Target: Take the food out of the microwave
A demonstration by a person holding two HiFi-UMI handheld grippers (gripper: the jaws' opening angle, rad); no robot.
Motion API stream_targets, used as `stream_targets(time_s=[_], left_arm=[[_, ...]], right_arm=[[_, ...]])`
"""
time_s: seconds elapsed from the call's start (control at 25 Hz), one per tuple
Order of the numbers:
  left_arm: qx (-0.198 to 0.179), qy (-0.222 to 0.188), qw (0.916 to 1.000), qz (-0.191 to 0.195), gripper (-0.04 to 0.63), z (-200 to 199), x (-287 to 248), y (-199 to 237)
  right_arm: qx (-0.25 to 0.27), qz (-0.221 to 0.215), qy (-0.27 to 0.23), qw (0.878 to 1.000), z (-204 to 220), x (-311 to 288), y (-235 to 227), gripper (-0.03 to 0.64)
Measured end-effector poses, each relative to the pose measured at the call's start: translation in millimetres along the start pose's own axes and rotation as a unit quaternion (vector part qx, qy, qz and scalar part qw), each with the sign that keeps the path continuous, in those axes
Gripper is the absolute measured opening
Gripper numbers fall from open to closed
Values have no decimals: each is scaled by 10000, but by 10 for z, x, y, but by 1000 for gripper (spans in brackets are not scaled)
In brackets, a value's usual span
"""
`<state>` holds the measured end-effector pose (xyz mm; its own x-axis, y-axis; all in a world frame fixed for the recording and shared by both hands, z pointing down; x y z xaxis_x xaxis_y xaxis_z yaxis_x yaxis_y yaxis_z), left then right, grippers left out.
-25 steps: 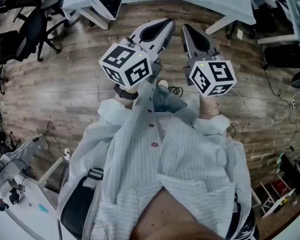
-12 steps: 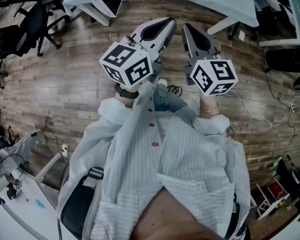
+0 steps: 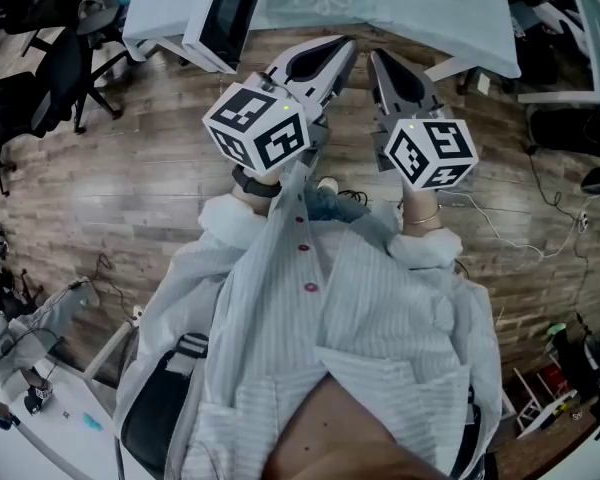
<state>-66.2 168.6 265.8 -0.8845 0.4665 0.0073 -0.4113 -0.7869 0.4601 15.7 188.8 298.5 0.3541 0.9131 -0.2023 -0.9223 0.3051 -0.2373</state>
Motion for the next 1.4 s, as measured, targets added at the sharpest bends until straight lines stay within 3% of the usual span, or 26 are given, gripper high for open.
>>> stream_targets(time_s=[0.48, 1.08, 1.4], left_arm=[[-60, 144, 9998, 129, 8, -425, -450, 911], [73, 393, 9991, 142, 8, -430, -745, 1384], [189, 303, 9994, -15, 8, -561, -1262, 1705]], right_arm=[[-152, 176, -154, 9996, -314, -982, -249, 32], [-402, 304, -95, 9987, -330, -1540, -474, 32], [-512, 267, 94, 9983, -449, -1933, -937, 32]])
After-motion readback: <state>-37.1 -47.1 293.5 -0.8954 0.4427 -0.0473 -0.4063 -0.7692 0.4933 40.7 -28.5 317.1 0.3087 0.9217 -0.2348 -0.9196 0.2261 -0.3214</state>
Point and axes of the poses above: the fingertips, and each gripper's own axes: x backward along the fingers, y to its left, z out of its underside, the point moved 3 cm from there along x, backward along the fingers, and after that the axes turned 1 degree about -z, right-handed, at the moved point
